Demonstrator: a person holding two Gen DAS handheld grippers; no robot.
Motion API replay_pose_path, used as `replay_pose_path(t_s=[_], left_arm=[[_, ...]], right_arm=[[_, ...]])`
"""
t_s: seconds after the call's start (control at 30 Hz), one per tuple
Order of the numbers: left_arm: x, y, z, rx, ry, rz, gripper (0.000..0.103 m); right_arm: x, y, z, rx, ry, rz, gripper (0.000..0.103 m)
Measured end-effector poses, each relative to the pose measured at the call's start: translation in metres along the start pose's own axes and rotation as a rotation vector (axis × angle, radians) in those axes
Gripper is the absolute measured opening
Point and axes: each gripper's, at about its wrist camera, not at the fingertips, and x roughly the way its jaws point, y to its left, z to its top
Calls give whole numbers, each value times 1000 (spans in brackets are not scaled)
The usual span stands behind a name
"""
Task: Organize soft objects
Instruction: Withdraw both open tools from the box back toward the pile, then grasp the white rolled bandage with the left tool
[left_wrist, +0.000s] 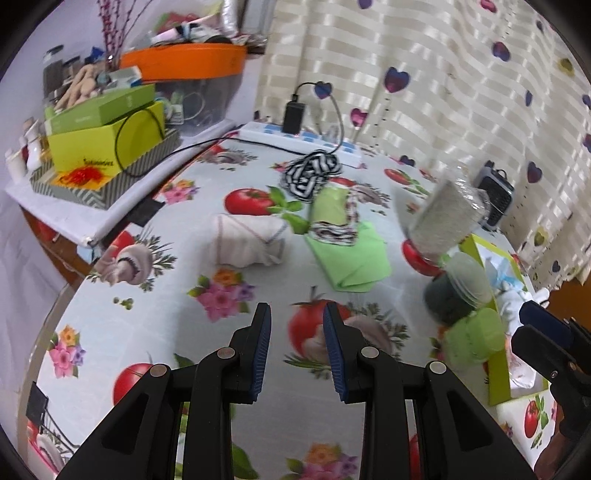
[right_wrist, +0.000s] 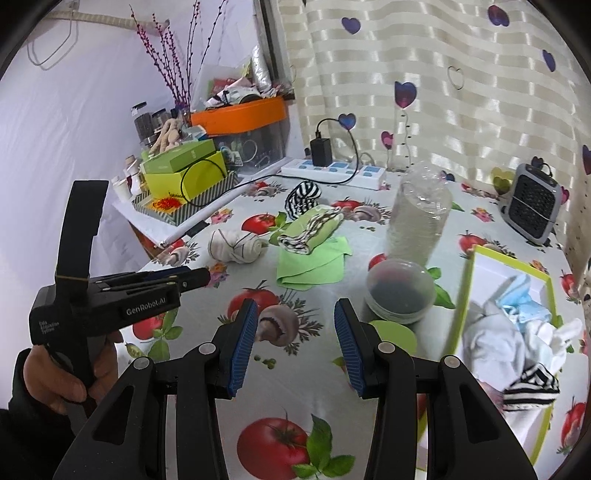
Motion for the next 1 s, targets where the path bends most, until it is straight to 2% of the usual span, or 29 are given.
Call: replay_pose_path(t_s=[0.4,0.7,0.83,1.0], left_arm=[[29,46,29,-107,11,-7,31],[59,71,58,-148,5,-57,38],[75,81,62,-196,50,-112,38],[66,57,45,-99,101,-263,38]], right_arm=[[57,14,32,-30,97,5,44],[103,12,44,-10,186,-14,44],[116,6,47,17,211,-28,44],[122,3,46,26,224,-28,44]])
